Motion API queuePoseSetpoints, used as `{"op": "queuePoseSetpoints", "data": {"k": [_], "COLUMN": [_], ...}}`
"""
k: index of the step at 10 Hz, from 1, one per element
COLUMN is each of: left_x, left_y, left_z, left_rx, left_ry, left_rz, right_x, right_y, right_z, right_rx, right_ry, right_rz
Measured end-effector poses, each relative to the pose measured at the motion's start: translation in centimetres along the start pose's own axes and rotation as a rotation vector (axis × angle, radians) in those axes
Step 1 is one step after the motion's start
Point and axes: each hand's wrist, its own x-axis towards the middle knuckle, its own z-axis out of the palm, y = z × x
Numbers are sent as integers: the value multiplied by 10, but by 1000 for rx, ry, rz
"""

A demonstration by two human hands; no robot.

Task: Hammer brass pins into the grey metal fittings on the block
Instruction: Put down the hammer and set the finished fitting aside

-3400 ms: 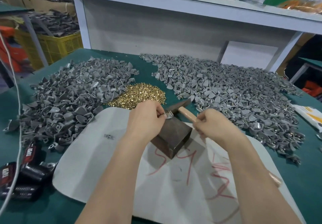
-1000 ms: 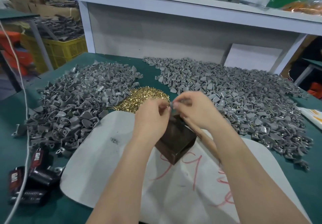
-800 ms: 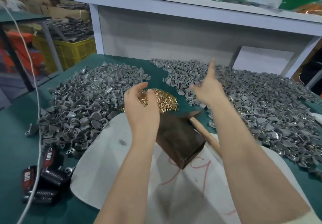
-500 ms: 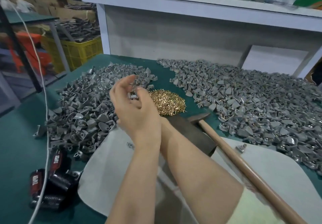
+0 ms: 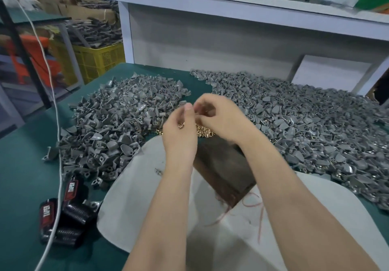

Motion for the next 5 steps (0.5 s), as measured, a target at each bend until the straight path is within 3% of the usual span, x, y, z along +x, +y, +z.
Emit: {"op": "queuePoseSetpoints", "data": {"k": [1, 2, 3, 4, 5], "left_x": [-4, -2, 0, 1, 1], "left_y": [-1, -3, -4, -5, -4], "left_z": [3, 2, 1, 0, -1], "left_rx": [46, 10, -17, -62, -102], "left_ry": [-107, -64, 15, 64, 120], "left_rz": [52, 47, 18, 3, 4], "right_x": [-5, -4, 15, 48, 73], "right_y": [6, 17, 32, 48, 56], "right_z": [-13, -20, -5, 23, 42], "right_rx": [-75, -143, -554, -852, -715], "right_ry": [50, 159, 209, 44, -119], "right_rz": [-41, -23, 75, 269, 321]}}
